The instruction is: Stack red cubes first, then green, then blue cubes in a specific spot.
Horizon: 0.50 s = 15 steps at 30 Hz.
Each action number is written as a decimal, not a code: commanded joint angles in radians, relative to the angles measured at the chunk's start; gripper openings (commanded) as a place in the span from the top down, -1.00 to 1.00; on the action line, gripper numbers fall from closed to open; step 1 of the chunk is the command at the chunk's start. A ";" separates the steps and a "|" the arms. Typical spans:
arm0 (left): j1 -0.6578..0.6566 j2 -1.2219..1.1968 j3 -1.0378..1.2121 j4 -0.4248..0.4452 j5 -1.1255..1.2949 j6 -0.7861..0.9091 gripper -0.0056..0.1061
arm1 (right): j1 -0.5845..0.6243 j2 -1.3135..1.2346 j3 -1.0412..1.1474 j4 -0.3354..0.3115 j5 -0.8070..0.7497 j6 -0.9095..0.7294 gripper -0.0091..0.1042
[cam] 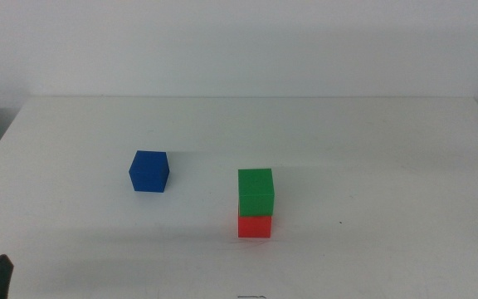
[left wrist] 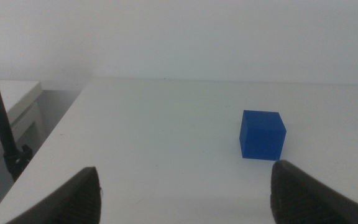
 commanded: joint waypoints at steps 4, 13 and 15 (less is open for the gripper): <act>-0.002 -0.019 -0.003 -0.007 -0.082 -0.004 -0.78 | -0.015 -0.105 0.059 0.006 -0.126 -0.024 -0.44; -0.002 -0.019 -0.003 -0.007 -0.082 -0.004 -0.78 | -0.015 -0.103 0.059 0.038 -0.149 -0.084 -0.44; -0.002 -0.019 -0.003 -0.007 -0.082 -0.004 -0.78 | -0.015 -0.103 0.059 0.028 -0.155 -0.084 -0.44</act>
